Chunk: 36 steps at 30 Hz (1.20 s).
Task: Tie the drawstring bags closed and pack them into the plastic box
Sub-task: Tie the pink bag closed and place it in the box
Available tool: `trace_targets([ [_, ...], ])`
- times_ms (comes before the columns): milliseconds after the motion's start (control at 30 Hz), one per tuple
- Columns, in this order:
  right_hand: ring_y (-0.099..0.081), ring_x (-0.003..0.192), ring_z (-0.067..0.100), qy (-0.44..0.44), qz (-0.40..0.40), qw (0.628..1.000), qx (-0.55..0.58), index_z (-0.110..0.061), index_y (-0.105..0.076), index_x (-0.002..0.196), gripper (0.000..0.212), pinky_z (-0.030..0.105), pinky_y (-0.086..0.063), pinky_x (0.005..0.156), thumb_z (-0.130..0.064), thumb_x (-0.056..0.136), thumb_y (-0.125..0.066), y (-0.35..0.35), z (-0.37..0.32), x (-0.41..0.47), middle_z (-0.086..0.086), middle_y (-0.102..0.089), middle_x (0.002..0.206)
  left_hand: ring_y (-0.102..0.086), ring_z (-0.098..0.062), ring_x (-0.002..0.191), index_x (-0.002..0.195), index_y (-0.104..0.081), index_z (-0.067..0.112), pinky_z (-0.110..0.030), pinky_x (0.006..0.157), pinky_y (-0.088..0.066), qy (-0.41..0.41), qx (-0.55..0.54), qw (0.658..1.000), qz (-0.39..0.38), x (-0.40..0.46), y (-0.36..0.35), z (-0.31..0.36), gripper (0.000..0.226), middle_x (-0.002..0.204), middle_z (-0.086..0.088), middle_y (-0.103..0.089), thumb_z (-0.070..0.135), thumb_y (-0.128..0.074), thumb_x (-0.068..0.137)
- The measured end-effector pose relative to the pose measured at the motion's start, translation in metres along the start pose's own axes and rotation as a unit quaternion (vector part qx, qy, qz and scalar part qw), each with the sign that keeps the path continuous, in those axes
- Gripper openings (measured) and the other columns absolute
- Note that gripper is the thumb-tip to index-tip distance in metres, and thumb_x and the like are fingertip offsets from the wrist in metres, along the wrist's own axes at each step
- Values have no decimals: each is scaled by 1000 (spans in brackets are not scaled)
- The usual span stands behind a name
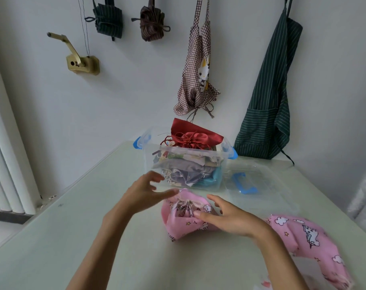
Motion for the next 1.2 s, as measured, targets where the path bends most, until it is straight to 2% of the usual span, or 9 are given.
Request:
trace_targets([
  [133, -43, 123, 11, -20, -2, 1000, -13, -28, -33, 139, 106, 27, -34, 105, -81, 53, -63, -15, 11, 15, -9, -46, 138, -13, -15, 146, 148, -16, 35, -39, 119, -18, -78, 171, 960, -207, 4, -18, 3, 101, 159, 9, -9, 50, -76, 69],
  [233, -36, 128, 20, -20, 32, 994, -104, -35, -30, 141, 110, 32, -29, 103, -81, 45, -54, -25, 18, 26, -8, -46, 138, -11, -17, 147, 151, -9, 31, -40, 120, -15, -104, 270, 931, -222, 15, -27, 9, 107, 159, 6, -11, 43, -79, 70],
  [333, -52, 119, 16, 34, 33, 997, -63, -33, -43, 133, 66, 30, -38, 102, -43, 73, -68, -22, 8, 24, -5, -59, 127, -41, -21, 133, 146, -29, 29, -32, 105, -36, -123, 315, 923, -184, 16, -31, 17, 84, 146, 2, -44, 38, -75, 77],
  [533, -67, 92, 20, 119, 23, 992, 24, -10, -68, 104, 32, 38, -55, 87, -4, 74, -74, 11, -10, 5, 6, -71, 100, -62, -8, 95, 113, -68, 27, -20, 70, -44, -170, 282, 939, -98, 12, 2, 43, 32, 113, 7, -69, 24, -71, 81],
  [733, -62, 73, -8, 250, 155, 953, 72, -31, -65, 98, 42, 9, -49, 67, 5, 77, -68, 114, -83, 17, -12, -67, 90, -58, -4, 70, 96, -75, 27, -23, 68, -45, -226, 141, 962, 59, 59, 88, 122, 25, 76, 15, -64, 16, -78, 73],
  [900, -61, 82, 13, 277, 302, 912, 26, -33, -63, 110, 51, 16, -53, 71, 8, 80, -63, 165, -101, 88, -6, -63, 95, -59, -14, 83, 100, -72, 35, -24, 66, -39, -197, 190, 947, 168, 129, 105, 148, 24, 85, 11, -67, 32, -74, 76],
  [967, -58, 83, 14, 224, 284, 931, -40, -37, -51, 129, 65, 27, -55, 71, 6, 82, -60, 158, -86, 123, -6, -56, 111, -54, -14, 92, 105, -70, 34, -23, 68, -39, -189, 255, 940, 128, 157, 85, 134, 28, 101, 8, -66, 37, -73, 77],
  [1067, -51, 113, 17, 128, 176, 962, -166, -38, -30, 144, 73, 31, -47, 86, 2, 88, -52, 139, -63, 161, -6, -37, 143, -45, -21, 120, 115, -63, 17, -35, 95, -43, -178, 347, 919, -52, 187, 45, 104, 31, 130, -3, -54, 32, -60, 88],
  [1200, -27, 141, 23, 74, 19, 983, -166, -26, -31, 146, 49, 30, -20, 116, -10, 99, -35, 125, -59, 185, -1, -29, 153, -57, -33, 106, 123, -48, -2, -14, 56, -38, -47, 359, 905, -224, 198, 23, 79, 31, 125, -22, -56, 14, -37, 100],
])
Point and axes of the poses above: each hand's wrist, its own x-axis towards the middle knuckle, its own y-axis out of the back of the hand, z = x × y, the point moved 2 cm from there along x, towards the middle knuckle
